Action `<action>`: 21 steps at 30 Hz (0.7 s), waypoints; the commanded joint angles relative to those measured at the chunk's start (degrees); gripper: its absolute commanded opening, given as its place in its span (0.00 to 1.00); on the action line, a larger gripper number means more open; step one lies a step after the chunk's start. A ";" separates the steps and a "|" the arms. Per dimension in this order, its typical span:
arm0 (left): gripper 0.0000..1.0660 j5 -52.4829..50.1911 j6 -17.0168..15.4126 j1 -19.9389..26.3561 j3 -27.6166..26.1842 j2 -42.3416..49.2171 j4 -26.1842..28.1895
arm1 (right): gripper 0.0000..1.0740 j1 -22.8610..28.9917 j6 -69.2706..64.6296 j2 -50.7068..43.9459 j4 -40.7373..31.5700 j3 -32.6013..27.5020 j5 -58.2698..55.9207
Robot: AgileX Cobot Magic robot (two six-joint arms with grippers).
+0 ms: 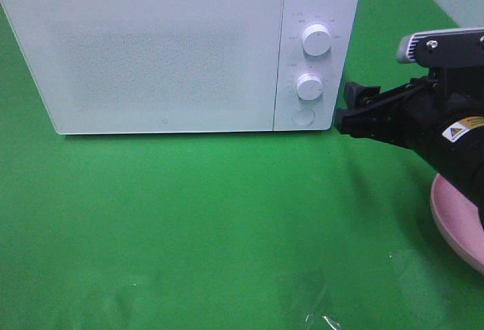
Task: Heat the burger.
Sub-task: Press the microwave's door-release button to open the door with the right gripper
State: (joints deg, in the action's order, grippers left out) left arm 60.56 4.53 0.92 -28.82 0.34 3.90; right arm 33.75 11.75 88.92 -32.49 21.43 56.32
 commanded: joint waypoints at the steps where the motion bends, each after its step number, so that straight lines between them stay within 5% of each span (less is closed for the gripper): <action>1: 0.92 -0.86 0.00 0.11 0.11 1.09 -0.06 | 0.70 3.27 0.97 2.46 -3.95 -0.06 3.95; 15: 0.92 -0.86 0.00 0.11 0.11 1.09 -0.06 | 0.69 10.71 -1.20 8.71 -9.91 0.00 7.91; 21: 0.92 -0.86 0.00 0.11 0.11 1.09 -0.06 | 0.61 10.71 -19.19 9.34 -10.31 0.00 8.31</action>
State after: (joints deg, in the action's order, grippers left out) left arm 60.56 4.53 0.92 -28.82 0.34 3.90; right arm 44.29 1.09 98.26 -42.74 21.49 63.43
